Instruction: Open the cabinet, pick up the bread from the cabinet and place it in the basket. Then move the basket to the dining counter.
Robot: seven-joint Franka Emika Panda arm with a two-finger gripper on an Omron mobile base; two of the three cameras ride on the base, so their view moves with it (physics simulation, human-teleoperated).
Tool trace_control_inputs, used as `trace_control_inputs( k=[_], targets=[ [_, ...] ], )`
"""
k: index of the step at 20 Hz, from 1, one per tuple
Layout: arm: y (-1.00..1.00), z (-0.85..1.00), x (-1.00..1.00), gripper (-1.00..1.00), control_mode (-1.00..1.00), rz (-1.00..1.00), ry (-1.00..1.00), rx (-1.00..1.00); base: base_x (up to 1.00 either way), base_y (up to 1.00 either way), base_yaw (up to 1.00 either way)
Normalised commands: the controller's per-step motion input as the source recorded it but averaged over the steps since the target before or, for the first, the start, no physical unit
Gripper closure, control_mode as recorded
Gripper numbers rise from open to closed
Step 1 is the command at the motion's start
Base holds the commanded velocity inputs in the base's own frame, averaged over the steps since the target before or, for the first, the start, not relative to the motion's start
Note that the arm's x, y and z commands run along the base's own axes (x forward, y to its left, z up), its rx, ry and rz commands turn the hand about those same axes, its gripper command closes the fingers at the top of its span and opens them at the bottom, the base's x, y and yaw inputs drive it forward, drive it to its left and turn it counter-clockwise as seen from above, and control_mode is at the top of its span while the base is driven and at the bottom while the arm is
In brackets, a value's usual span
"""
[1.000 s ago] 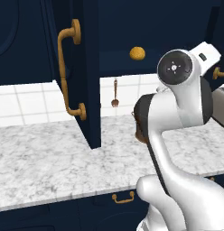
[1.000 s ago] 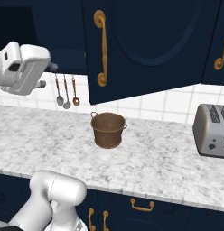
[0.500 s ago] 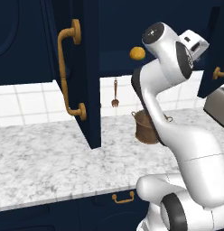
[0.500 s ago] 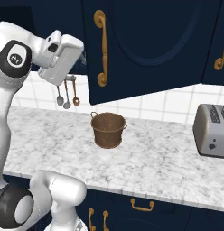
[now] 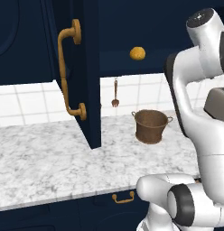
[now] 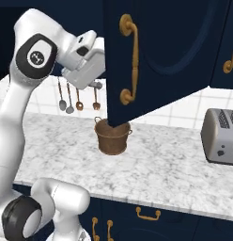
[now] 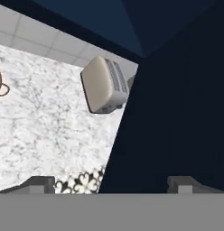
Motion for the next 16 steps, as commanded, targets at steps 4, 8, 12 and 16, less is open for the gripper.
trace_control_inputs(
  k=[4, 8, 12, 16],
  targets=[
    [-1.0, 0.0, -0.67, -1.0, -1.0, -0.13, -0.19, 0.16, 0.0, 0.0, 0.0],
    [-1.0, 0.0, -0.15, -1.0, -1.0, -0.09, -0.18, 0.19, 0.0, 0.0, 0.0],
    [-0.23, -0.15, -0.3, -1.0, -1.0, -0.04, -0.23, 0.17, 0.0, 0.0, 0.0],
    [0.95, -0.41, -0.05, -1.0, -1.0, 0.02, -0.14, 0.2, 0.0, 0.0, 0.0]
  ],
)
